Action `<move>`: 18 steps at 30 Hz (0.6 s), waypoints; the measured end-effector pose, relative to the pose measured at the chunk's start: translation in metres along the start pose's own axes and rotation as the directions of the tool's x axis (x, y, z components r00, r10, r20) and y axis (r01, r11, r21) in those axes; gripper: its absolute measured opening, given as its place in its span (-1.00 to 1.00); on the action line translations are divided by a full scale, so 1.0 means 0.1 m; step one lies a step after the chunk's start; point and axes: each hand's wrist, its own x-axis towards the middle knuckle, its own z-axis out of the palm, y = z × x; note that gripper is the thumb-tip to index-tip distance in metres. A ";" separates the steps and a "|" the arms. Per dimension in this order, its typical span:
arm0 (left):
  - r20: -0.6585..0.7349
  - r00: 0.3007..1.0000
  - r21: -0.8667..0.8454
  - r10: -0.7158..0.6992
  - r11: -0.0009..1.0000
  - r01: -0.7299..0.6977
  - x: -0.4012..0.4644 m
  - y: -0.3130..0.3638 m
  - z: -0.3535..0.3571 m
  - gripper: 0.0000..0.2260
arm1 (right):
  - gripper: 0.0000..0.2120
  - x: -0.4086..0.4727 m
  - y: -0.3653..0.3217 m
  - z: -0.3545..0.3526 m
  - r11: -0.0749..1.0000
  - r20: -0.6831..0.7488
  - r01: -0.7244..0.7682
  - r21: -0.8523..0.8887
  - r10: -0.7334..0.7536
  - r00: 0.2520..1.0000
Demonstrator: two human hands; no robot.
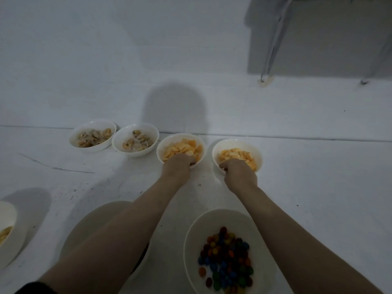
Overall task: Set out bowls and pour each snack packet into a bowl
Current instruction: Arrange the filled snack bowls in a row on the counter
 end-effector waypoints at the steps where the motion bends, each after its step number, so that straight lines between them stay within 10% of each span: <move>1: -0.001 1.000 -0.003 -0.006 1.000 0.006 0.07 -0.04 -0.01 -0.63 | -0.54 0.07 -0.03 0.01 1.000 -0.004 0.007 -0.002 -0.007 1.000; 18: -0.117 0.993 -0.002 -0.002 1.000 0.001 0.28 -0.18 0.01 -0.62 | -0.58 0.34 -0.27 0.04 0.997 -0.054 0.046 -0.067 -0.049 0.997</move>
